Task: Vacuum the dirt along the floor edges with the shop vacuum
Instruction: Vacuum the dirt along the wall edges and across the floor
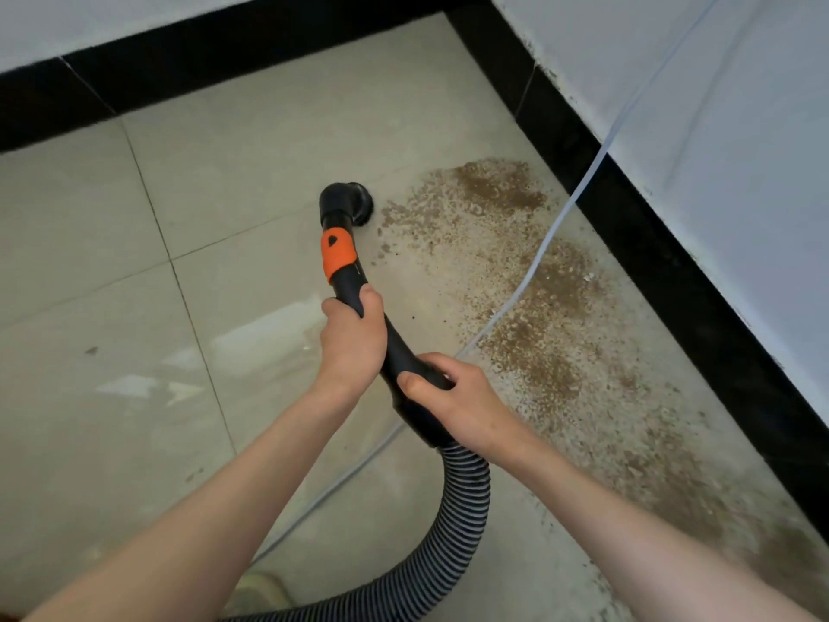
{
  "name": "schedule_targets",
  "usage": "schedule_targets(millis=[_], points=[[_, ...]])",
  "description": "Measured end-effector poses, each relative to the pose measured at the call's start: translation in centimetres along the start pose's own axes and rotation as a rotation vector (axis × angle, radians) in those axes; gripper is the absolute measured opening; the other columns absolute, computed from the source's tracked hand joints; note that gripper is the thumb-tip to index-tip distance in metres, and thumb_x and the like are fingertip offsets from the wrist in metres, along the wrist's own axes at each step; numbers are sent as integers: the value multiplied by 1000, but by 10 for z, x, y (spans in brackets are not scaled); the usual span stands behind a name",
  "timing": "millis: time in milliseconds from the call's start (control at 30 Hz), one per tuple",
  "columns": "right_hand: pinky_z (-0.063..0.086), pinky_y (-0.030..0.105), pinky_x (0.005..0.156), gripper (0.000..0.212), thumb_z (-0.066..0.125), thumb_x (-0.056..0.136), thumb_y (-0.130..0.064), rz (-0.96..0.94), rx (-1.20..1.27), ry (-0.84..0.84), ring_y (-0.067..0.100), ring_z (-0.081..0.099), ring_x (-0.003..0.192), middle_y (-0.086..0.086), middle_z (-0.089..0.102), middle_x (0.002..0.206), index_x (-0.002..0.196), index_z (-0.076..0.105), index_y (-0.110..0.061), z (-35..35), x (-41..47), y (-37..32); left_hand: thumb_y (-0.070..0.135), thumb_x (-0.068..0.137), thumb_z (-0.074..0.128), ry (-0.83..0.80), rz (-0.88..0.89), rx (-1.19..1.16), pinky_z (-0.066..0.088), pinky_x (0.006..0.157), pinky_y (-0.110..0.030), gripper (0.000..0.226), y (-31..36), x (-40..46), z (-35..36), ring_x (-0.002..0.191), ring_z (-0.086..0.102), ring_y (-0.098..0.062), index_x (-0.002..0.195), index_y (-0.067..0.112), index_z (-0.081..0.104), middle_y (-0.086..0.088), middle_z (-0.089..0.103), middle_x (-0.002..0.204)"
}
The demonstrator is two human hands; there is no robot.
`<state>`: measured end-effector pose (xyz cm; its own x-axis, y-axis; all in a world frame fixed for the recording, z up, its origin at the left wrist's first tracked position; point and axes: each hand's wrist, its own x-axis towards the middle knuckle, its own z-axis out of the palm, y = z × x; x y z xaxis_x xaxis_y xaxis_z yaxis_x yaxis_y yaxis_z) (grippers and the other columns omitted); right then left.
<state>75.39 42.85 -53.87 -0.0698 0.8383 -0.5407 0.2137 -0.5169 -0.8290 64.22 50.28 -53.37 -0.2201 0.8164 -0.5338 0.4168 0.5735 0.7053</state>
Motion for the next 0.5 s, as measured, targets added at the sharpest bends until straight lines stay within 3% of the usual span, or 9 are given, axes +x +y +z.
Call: schedule_targets(millis=[100, 233, 367, 500], points=[[50, 29, 70, 10, 66, 86, -33, -15, -54, 26, 10, 63, 74, -4, 68, 81, 91, 67, -25, -3, 0, 9, 40, 100, 30, 1, 12, -25, 36, 66, -31, 42, -7, 0, 7, 79, 49, -20, 118, 3, 37, -4, 50, 90], [47, 28, 62, 18, 67, 83, -39, -10, -110, 67, 11, 62, 68, -4, 67, 76, 90, 69, -23, -21, -2, 5, 40, 100, 29, -46, 14, -88, 37, 60, -30, 44, 0, -1, 21, 74, 48, -15, 120, 2, 39, -2, 48, 89], [49, 33, 64, 22, 66, 81, -44, -1, -197, 129, 19, 67, 75, 2, 70, 81, 88, 68, -23, -48, 3, 1, 40, 101, 27, -104, 17, -78, 39, 71, -30, 49, 17, 9, 48, 87, 50, -25, 126, 0, 39, -13, 53, 109], [45, 29, 61, 26, 66, 83, -44, 6, -178, 168, 23, 66, 74, 5, 69, 78, 84, 67, -18, -67, 15, -5, 41, 100, 28, -152, 41, -87, 48, 74, -35, 52, 36, 26, 64, 89, 53, -27, 131, 0, 37, -14, 53, 111]])
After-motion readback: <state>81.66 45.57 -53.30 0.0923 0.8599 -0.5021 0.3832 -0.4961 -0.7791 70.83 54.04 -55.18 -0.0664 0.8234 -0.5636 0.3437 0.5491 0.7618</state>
